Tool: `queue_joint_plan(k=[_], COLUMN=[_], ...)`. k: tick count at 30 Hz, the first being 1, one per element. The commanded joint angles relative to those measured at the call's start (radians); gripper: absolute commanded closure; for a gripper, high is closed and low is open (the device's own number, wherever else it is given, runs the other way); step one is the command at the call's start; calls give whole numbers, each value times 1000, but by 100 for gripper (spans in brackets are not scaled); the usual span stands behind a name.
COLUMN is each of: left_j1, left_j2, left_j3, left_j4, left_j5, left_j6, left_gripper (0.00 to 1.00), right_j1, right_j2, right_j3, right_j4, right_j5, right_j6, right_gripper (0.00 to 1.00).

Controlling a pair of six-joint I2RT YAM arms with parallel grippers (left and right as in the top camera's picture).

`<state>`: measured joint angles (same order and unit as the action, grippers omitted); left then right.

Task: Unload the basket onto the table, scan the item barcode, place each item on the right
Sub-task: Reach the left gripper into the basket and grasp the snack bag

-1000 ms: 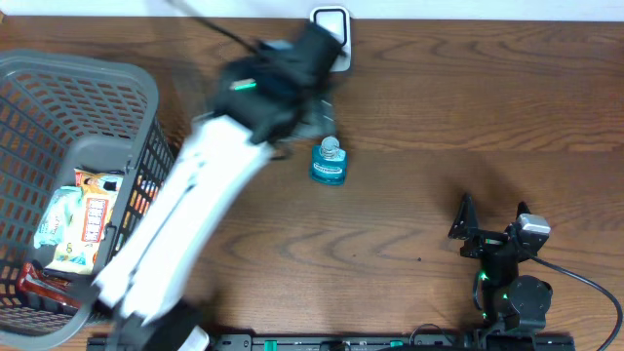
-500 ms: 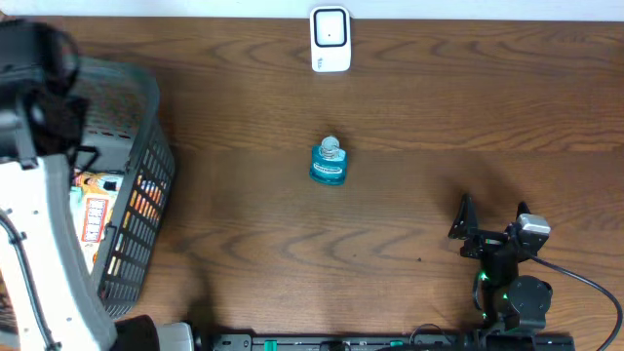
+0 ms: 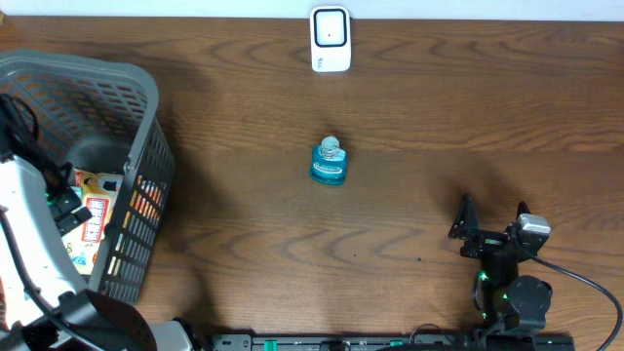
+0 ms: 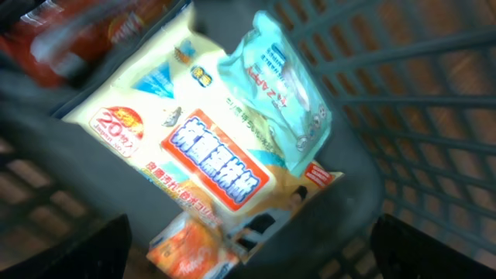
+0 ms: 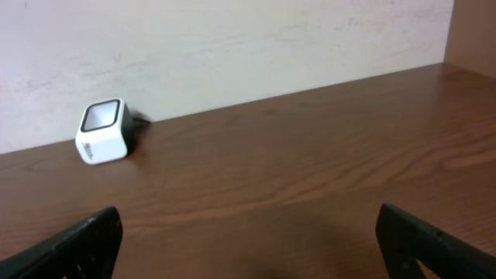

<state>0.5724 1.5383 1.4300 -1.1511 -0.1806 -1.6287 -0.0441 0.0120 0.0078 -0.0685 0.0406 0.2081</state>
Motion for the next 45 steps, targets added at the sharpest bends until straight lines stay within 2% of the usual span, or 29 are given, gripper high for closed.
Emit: queue_joint_plan(k=[1,4,6,14,15,17,20,24,29,34,35,40,43,45], left_j1=[7,7,7,7,7,6,6,7,7,7,7,7,1,-22], left_j2=[26,50,88,275,293,324,344,322,206,-22,-131,-388,-525,-601], left_j3=[-128,-209,-266,-285,-285,-285,-285,-278,-237,-210,-208,-208,-208,-208], left_j4=[103,200,254,304,305,305,304,304,296,286,293,337,392,467], left_j5=[52,66,66,127,140,149,147,148,148,142,135,137,214,353], left_j6=[-34,-53,-132,-126,-106,-53,32,103,246,299,310,365,434,502], left_gripper=[2,2,2,1,8,55,91,92,93,93,93,93,93,93], right_j1=[6,6,6,6,6,6,6,6,6,6,6,6,6,6], right_j2=[-5,-5,-5,-5,-5,-5,-5,-5,-5,-5,-5,-5,-5,-5], right_j3=[-2,-2,-2,-2,-2,-2,-2,-2,-2,-2,-2,-2,-2,-2], right_j4=[-2,-2,-2,-2,-2,-2,-2,-2,-2,-2,-2,-2,-2,-2], right_j5=[5,5,5,5,5,5,5,5,5,5,5,5,5,5], right_j6=[-7,-7,-7,-7,-7,-7,-7,-7,-7,-7,-7,-7,-7,-7], right_gripper=[1,1,1,1,1,1,1,1,1,1,1,1,1,1])
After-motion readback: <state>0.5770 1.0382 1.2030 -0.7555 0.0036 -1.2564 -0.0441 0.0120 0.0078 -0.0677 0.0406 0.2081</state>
